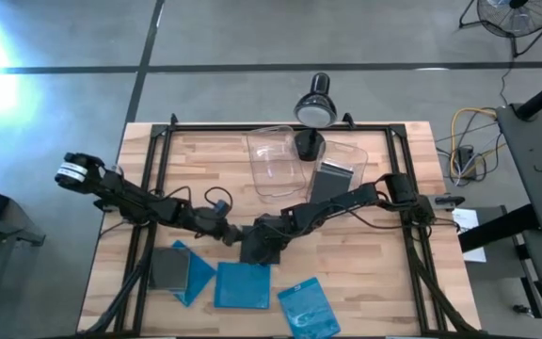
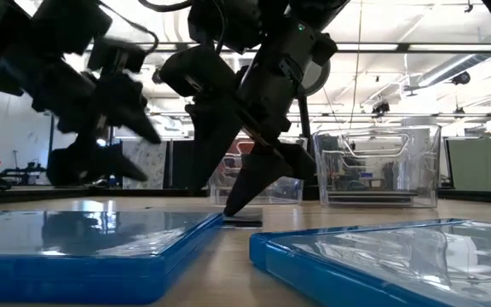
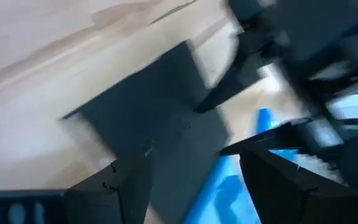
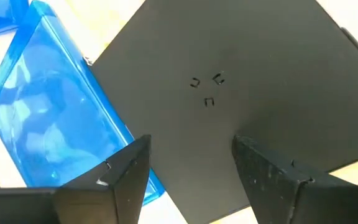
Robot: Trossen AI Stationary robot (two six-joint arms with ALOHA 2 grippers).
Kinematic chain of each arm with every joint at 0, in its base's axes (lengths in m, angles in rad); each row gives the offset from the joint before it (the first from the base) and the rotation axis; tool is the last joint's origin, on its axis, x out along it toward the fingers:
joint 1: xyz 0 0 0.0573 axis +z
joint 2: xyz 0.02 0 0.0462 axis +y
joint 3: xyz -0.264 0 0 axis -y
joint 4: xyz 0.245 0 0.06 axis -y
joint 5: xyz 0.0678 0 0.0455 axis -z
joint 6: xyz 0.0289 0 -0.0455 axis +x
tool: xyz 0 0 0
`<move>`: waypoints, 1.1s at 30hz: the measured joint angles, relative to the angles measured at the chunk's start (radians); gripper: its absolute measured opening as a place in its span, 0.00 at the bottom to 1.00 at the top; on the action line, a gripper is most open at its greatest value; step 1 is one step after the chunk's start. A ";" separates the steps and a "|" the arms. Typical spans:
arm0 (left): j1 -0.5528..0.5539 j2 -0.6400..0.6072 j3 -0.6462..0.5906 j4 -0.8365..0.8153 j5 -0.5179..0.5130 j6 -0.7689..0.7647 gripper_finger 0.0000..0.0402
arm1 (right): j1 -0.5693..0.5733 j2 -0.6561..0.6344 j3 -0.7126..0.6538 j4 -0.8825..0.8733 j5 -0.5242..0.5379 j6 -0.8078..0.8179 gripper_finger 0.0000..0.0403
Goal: Pick & place jewel cases by type
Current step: Put the black CD case into the right transparent bin
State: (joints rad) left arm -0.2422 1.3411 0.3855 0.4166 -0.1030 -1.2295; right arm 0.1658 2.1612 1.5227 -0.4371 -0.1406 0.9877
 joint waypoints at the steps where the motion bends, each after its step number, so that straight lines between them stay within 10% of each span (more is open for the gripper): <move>1: 0.001 -0.001 0.001 0.011 -0.001 0.002 0.53 | 0.000 0.000 0.000 0.000 0.001 0.000 0.56; 19: 0.073 -0.105 0.002 -0.243 -0.255 0.162 0.53 | 0.004 -0.096 0.016 0.029 0.044 0.009 0.56; 33: 0.236 0.066 0.001 -0.062 -0.048 0.283 0.53 | 0.056 -0.051 0.012 -0.038 -0.002 0.210 0.56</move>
State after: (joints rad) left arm -0.0058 1.4074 0.3865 0.3546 -0.1507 -0.9464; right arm 0.2217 2.1101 1.5349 -0.4753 -0.1428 1.1975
